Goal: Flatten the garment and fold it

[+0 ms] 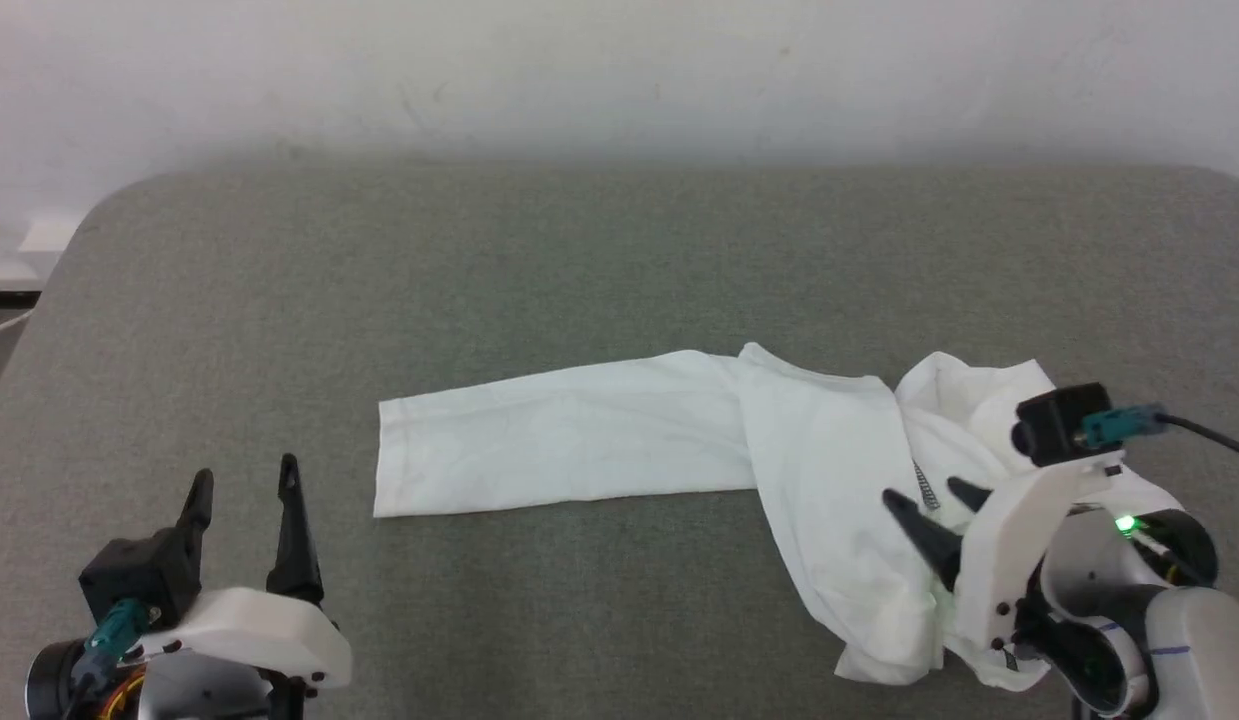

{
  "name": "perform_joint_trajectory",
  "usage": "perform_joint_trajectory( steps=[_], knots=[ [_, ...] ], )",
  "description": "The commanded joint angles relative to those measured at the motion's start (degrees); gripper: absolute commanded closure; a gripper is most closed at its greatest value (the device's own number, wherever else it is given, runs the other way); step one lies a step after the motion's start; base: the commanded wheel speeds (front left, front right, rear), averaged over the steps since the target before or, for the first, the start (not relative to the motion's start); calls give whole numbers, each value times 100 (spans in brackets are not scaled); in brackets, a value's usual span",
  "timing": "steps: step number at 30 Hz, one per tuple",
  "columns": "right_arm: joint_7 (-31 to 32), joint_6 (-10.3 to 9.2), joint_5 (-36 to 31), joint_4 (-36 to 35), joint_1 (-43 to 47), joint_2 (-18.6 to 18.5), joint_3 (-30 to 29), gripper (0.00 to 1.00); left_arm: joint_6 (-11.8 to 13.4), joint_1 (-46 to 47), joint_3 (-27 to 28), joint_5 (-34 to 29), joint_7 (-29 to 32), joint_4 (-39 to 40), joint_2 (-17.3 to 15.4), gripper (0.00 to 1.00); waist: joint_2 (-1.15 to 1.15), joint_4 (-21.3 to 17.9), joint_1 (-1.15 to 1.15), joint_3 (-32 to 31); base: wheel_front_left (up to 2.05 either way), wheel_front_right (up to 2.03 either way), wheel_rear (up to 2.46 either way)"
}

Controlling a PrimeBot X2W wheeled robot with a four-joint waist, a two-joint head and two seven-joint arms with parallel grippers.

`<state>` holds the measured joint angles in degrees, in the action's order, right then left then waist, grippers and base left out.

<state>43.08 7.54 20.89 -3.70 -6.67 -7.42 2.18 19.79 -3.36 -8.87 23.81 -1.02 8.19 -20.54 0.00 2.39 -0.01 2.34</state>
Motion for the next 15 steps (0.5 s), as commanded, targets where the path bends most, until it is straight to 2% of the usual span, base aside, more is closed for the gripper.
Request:
perform_joint_trajectory(
  steps=[1, 5, 6, 8, 12, 15],
  knots=[
    [54, -5, 87, 112, -119, -43, 81, 0, 3, 69, -16, 20, -2, -8, -15, 0, 0, 65, 1, 42, 0, 0, 0],
    [238, -5, 216, 566, -220, -99, 243, 0, -7, 120, -60, 28, -22, -43, 16, 0, 0, 159, 1, 112, 0, 0, 0],
    [262, -5, 251, 654, -241, -78, 267, 8, -7, 128, -66, 31, -28, -51, 21, 0, 0, 169, 1, 124, 0, 0, 0],
    [212, -5, 288, 765, -300, -43, 329, 100, -8, 138, -75, 36, -42, -69, 29, 0, 0, 187, 1, 147, 0, 0, 0],
    [-129, -5, 290, 836, -488, 124, 409, 100, 3, 157, -70, 49, -67, -88, 34, 0, 0, 180, 1, 197, 0, 0, 0],
    [-776, -5, 173, 823, -776, 285, 445, 100, -8, 184, -80, 49, -72, -98, 19, 0, 0, 163, 1, 228, 0, 0, 0]
  ],
)
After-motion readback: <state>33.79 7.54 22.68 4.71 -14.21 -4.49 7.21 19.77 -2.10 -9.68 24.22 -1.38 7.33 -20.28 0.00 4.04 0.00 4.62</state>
